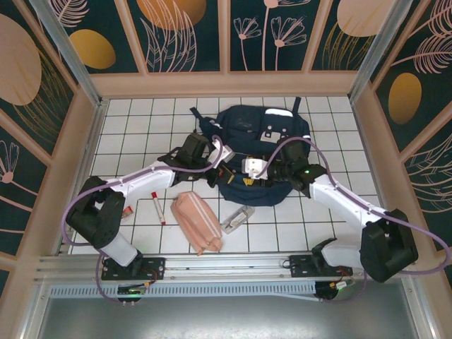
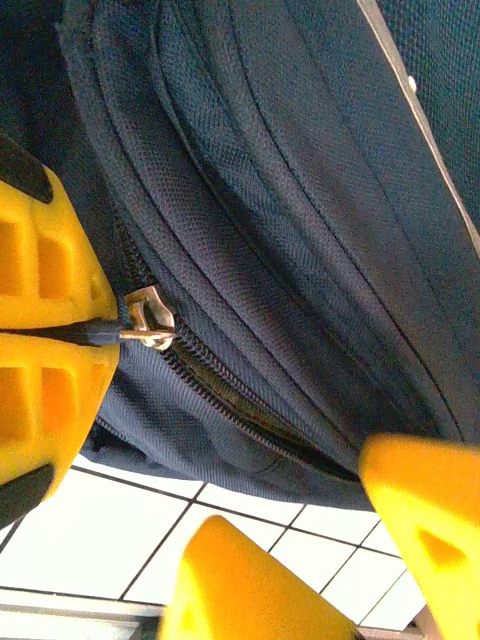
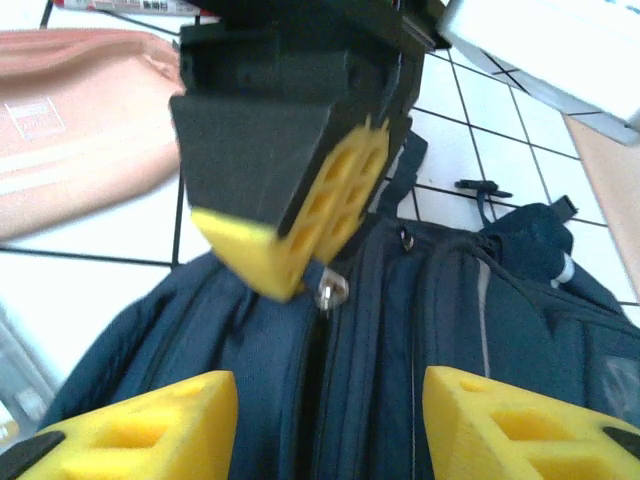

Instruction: Pack books, pencil case, and school supplies into a backpack

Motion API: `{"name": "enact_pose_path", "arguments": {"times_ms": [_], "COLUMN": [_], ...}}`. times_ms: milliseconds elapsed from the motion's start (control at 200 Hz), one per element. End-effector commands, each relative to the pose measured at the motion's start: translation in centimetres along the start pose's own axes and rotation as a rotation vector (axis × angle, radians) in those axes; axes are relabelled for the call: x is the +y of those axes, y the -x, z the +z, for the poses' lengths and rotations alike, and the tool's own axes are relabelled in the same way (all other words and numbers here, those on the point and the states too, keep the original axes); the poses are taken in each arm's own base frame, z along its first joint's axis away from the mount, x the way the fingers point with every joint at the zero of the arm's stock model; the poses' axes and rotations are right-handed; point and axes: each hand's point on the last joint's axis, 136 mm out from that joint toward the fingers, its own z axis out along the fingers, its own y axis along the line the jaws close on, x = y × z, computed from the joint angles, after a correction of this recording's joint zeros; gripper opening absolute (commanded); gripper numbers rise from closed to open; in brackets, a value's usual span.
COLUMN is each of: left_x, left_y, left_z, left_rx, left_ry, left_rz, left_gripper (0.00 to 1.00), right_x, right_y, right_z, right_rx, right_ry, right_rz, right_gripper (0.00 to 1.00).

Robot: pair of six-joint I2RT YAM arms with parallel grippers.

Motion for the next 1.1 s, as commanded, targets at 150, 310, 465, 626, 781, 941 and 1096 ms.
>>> {"name": "enact_pose_path", "arguments": {"times_ms": [150,310,465,626,781,941,1096], "left_x": [-3.0,-2.6,2.1,7.2,9.9,12.9,18.1], "left_y": [4.8,5.1,3.7,2.0,2.5,3.6,3.0], "left_z": [-1.5,-2.6,-3.6,-5.4,-6.4,-6.2,-5.7], "left_rx": [-0.143,-0.154,-0.139,-0.105,-0.097,-0.101,-0.069], "left_ry": [-0.066,-0.025,0.093,0.266,0.366,0.421,0.548], "left_rz": [0.127,0.153,0.077,0.037,0.024,-0.036,-0.147], "left_gripper": [0.00,0.00,0.00,0.00,0.00,0.00,0.00], "right_x": [0.1,1.4,1.3,0.0,-0.2,-0.2,0.2], "right_y": [-3.3,-4.9,-3.8,-0.7,0.6,1.1,1.9], "right_z": [2.4,2.2,0.6,-1.9,-3.7,-5.0,-5.6], "right_rx": [0.109,0.168,0.118,-0.009,0.019,0.036,0.010], "right_ry": [0.003,0.026,0.002,-0.054,-0.031,-0.058,-0.066], "right_rz": [0.133,0.055,-0.043,-0.121,-0.216,-0.280,-0.296], "right_gripper": [0.54,0.12,0.00,0.00,0.00,0.00,0.00]}}
